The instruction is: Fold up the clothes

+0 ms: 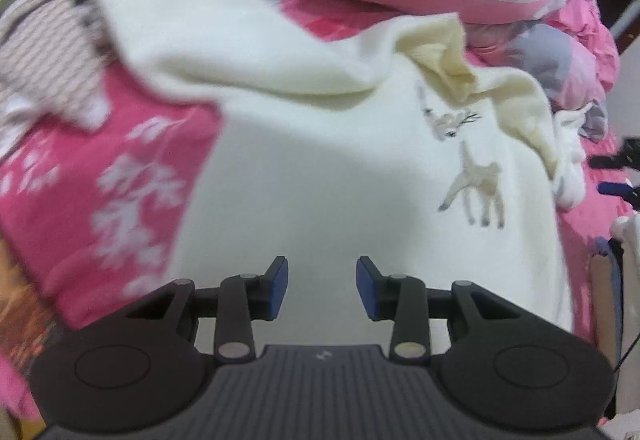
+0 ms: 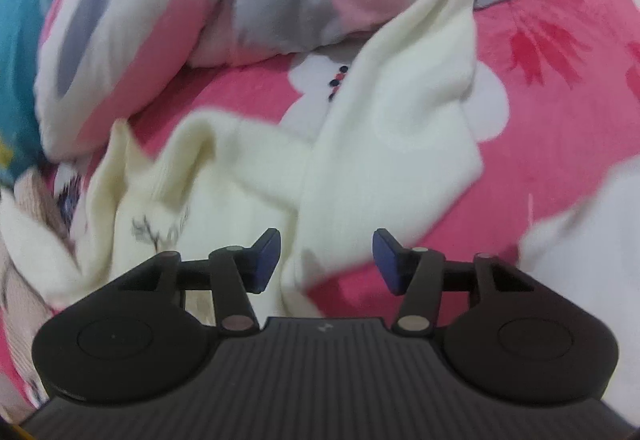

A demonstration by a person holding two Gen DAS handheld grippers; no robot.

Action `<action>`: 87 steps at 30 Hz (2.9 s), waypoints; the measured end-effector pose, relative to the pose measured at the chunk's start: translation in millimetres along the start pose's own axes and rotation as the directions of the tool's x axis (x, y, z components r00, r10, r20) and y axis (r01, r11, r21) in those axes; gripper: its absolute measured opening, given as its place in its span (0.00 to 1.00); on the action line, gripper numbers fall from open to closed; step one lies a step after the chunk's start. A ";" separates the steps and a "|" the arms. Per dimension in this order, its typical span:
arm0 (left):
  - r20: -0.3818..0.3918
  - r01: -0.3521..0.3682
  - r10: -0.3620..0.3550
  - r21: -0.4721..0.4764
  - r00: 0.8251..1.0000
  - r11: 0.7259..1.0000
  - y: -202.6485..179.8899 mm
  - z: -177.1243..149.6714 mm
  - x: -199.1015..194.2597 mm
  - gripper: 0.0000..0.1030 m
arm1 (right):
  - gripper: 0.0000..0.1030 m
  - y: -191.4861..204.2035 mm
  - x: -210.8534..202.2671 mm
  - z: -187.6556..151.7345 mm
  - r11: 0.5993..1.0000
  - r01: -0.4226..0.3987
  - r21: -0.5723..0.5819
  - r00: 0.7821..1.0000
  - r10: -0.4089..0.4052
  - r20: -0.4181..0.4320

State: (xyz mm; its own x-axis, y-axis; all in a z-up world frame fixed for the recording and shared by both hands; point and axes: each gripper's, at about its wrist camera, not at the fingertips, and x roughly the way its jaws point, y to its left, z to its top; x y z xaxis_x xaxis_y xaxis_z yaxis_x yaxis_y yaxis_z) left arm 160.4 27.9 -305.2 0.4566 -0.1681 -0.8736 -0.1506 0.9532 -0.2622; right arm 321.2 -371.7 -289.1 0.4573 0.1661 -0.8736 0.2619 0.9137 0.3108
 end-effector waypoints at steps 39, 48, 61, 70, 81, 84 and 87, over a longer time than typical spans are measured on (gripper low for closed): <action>0.030 0.218 -0.221 -0.327 0.975 0.919 116.9 3.4 7.5 0.39 | 0.65 547.6 144.8 5.7 0.399 -0.665 -0.631 0.703 0.620 -0.349; 0.011 0.304 -0.319 -0.339 0.948 0.890 137.3 -4.0 14.9 0.39 | 0.61 612.6 239.7 16.7 0.504 -0.734 -0.455 0.679 0.534 -0.504; 0.000 0.332 -0.351 -0.329 0.936 0.884 143.4 -11.9 24.0 0.39 | 0.04 625.3 111.5 23.6 -0.071 -0.935 -0.348 0.206 0.689 -0.695; 0.006 0.329 -0.348 -0.338 0.938 0.882 139.9 -16.3 30.6 0.39 | 0.00 703.9 76.9 23.2 -0.328 -0.893 -0.309 0.027 0.646 -0.763; 0.032 0.346 -0.362 -0.382 0.931 0.857 147.3 -19.4 30.4 0.38 | 0.05 625.4 128.2 2.7 0.083 -0.943 -0.321 0.296 0.647 -0.703; 0.034 0.344 -0.361 -0.394 0.932 0.852 148.9 -19.5 29.0 0.38 | 0.15 574.7 100.6 -1.4 0.136 -0.921 -0.365 0.370 0.604 -0.707; 0.032 0.339 -0.356 -0.388 0.934 0.857 145.4 -18.1 28.9 0.38 | 0.45 524.8 80.4 -10.0 0.209 -0.839 -0.502 0.533 0.501 -0.682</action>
State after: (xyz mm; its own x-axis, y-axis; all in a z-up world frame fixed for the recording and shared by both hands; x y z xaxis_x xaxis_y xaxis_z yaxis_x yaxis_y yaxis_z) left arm 135.7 157.1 -376.0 0.5081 -0.4880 -0.7097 -0.3145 0.6619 -0.6804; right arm 486.9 124.9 -200.0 -0.2048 0.7990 -0.5654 -0.7561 0.2377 0.6098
